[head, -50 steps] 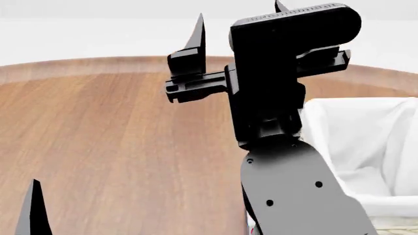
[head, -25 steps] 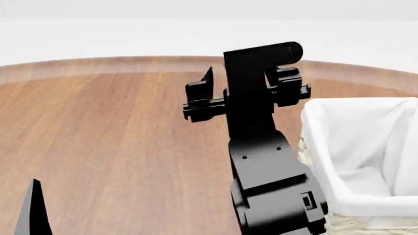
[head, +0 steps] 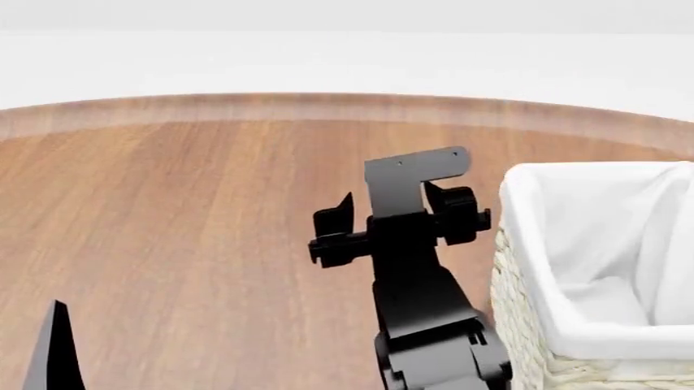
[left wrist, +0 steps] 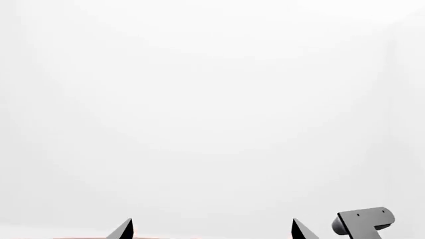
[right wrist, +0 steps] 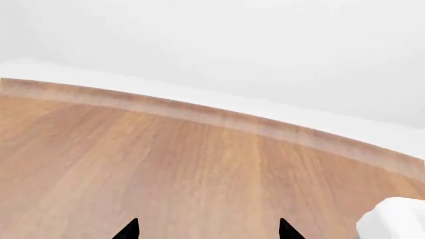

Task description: Pick up the cream cheese box, and put it in the basket.

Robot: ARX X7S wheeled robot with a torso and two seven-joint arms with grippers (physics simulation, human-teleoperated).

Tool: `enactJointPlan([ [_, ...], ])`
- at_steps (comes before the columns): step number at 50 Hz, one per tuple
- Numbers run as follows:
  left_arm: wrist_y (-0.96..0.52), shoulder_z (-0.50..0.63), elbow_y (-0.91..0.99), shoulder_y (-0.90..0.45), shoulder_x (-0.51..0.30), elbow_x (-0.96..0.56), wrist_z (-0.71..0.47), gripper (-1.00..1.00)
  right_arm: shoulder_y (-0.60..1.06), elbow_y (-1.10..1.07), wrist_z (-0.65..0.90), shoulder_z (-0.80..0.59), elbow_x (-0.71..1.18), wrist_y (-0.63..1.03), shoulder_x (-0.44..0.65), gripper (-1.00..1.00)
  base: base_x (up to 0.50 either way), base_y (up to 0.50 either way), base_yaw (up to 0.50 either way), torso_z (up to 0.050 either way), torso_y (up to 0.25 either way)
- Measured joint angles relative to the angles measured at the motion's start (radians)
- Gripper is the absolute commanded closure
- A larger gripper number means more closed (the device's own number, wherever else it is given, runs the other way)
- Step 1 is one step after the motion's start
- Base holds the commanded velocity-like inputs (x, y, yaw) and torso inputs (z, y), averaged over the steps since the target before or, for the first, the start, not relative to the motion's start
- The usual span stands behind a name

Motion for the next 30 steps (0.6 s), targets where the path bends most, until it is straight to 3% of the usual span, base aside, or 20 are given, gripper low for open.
enactJointPlan([
  [12,0.031,0.016,-0.006,0.009,-0.008,0.010,0.015,-1.00,0.003,0.154,0.012,-0.194,0.181,-0.102,-0.005,-1.00,0.00,0.00,0.00,0.000,0.000],
  [30,0.036,0.037,-0.007,0.012,-0.017,0.019,0.017,-1.00,-0.035,0.208,0.009,-0.319,0.311,-0.179,-0.006,-1.00,0.00,0.00,0.00,0.000,0.000],
])
